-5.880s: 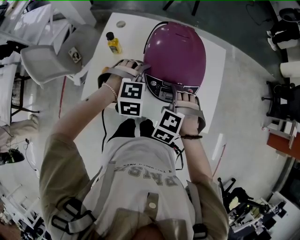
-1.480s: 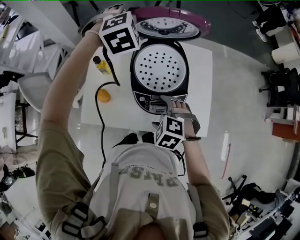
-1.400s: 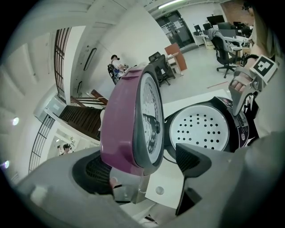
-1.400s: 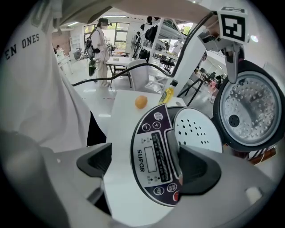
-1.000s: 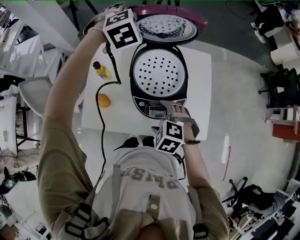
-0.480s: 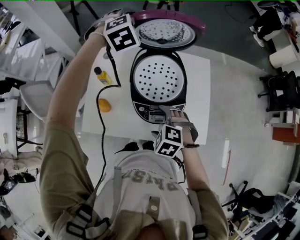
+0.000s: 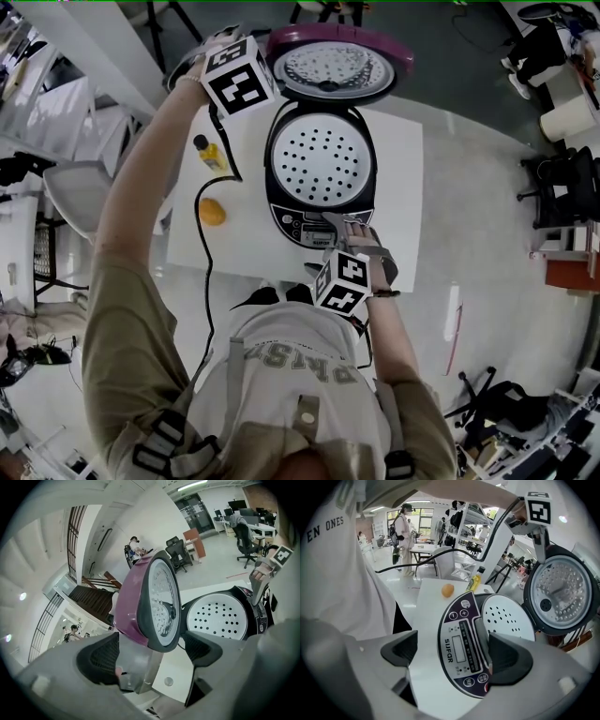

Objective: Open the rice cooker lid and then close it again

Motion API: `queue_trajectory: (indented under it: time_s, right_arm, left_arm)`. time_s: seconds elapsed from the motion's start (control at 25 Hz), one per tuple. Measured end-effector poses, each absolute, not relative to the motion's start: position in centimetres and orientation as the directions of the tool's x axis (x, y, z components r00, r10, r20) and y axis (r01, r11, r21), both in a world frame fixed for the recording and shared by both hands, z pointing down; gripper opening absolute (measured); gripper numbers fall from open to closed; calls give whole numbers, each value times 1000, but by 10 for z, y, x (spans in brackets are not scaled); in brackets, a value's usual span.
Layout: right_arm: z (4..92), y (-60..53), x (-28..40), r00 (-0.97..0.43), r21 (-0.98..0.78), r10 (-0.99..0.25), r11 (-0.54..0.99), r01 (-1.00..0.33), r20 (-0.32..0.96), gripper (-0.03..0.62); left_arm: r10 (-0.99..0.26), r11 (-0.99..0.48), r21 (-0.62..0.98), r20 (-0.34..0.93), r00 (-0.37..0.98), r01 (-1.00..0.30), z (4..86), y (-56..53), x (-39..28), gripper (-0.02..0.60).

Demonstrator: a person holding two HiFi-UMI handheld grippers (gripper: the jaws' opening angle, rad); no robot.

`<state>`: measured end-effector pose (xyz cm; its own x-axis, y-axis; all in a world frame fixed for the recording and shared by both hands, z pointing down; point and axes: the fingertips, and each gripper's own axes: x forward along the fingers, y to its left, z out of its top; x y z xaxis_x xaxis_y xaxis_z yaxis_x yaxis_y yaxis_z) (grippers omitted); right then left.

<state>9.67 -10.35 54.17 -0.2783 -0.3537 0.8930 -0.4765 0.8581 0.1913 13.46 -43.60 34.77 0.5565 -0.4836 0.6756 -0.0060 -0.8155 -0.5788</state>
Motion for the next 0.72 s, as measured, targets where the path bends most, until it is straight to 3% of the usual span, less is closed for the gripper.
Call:
queue_trajectory:
  time_s: [0.24, 0.44, 0.72]
  right_arm:
    - [532, -104, 92, -368, 151, -397, 825, -545, 841, 448]
    - [507, -112, 95, -451, 101, -511, 736, -669, 732, 448]
    - [443, -143, 142, -475, 121, -681, 633, -765, 557, 448]
  left_arm:
    - [-519, -799, -594, 601, 607, -95, 336, -424, 121, 451]
    - [-606, -718, -674, 484, 631, -173, 329, -420, 107, 452]
    - [-616, -717, -674, 491, 616, -180, 327, -411, 91, 451]
